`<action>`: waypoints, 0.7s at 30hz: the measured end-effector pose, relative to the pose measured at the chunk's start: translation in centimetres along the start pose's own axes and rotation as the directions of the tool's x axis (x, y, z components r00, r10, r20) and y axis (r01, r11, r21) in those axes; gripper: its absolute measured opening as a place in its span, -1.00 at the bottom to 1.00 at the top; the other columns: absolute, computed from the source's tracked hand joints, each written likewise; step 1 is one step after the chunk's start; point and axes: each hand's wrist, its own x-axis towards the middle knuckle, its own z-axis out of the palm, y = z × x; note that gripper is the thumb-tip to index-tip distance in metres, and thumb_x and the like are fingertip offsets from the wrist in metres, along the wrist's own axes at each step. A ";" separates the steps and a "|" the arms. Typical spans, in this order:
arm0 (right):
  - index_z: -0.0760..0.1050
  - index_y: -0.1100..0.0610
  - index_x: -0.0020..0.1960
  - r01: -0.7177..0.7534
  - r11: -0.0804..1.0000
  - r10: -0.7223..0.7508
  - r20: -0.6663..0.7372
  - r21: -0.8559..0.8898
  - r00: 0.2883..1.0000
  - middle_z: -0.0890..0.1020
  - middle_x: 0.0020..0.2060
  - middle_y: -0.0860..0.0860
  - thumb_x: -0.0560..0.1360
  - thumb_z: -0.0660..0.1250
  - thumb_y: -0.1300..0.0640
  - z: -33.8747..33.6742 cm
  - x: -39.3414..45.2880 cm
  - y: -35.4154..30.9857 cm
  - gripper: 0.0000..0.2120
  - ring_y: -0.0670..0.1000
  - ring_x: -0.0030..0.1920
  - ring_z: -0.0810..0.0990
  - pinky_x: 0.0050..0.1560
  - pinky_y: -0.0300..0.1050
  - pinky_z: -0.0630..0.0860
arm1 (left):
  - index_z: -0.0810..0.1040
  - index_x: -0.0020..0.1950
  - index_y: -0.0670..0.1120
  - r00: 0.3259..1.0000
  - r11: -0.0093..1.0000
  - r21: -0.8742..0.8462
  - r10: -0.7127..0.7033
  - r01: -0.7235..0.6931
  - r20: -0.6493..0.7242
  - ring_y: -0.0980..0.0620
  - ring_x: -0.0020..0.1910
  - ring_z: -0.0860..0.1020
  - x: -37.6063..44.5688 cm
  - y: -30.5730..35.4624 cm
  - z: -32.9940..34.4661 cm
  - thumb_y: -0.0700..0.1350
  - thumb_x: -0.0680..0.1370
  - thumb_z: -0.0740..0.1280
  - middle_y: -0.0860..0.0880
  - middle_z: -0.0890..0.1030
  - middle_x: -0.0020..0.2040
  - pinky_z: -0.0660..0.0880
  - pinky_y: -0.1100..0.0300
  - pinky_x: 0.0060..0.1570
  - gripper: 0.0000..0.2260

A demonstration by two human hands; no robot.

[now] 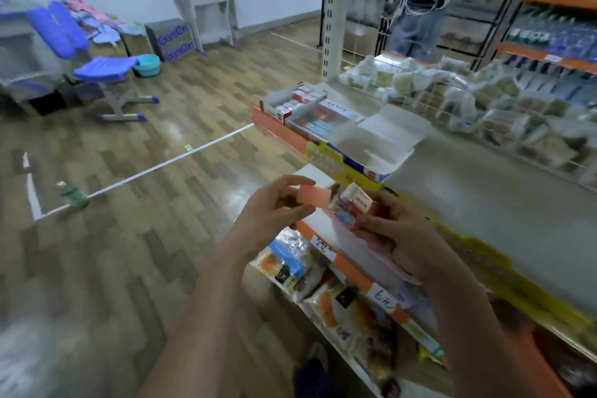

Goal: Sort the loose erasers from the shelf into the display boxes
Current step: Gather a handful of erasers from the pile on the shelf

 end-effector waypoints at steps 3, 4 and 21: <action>0.62 0.06 0.06 0.060 0.991 -0.059 0.015 -0.121 0.998 0.68 -0.20 0.06 0.29 0.43 0.26 0.9 4.0 -0.2 -0.65 -0.03 -0.28 0.66 -0.33 -0.29 0.56 | 0.59 -0.02 0.22 0.999 0.999 0.028 0.027 -0.026 -0.018 0.11 -0.24 0.54 2.8 -1.1 -2.3 -0.28 0.46 0.42 0.04 0.66 -0.16 0.46 0.33 -0.33 -0.64; 0.63 0.00 0.02 0.077 0.984 -0.077 0.006 -0.162 0.997 0.69 -0.18 0.04 0.32 0.42 0.25 1.2 5.5 -0.4 -0.69 -0.01 -0.24 0.67 -0.28 -0.27 0.57 | 0.58 -0.03 0.23 0.999 0.998 0.046 0.033 -0.032 -0.022 0.12 -0.24 0.55 3.9 -1.4 -3.2 -0.26 0.45 0.43 0.05 0.66 -0.15 0.46 0.33 -0.33 -0.64; 0.50 0.09 0.17 -0.027 0.412 -0.260 -0.146 -0.911 0.954 0.47 -0.01 0.01 0.47 0.38 0.09 3.2 29.2 -6.4 -0.71 -0.05 -0.06 0.47 -0.09 -0.25 0.39 | 0.55 -0.06 0.27 0.994 0.980 0.170 0.098 -0.104 0.045 0.26 -0.10 0.56 26.7 -4.3 -15.6 -0.07 0.40 0.49 0.25 0.62 -0.10 0.48 0.39 -0.24 -0.74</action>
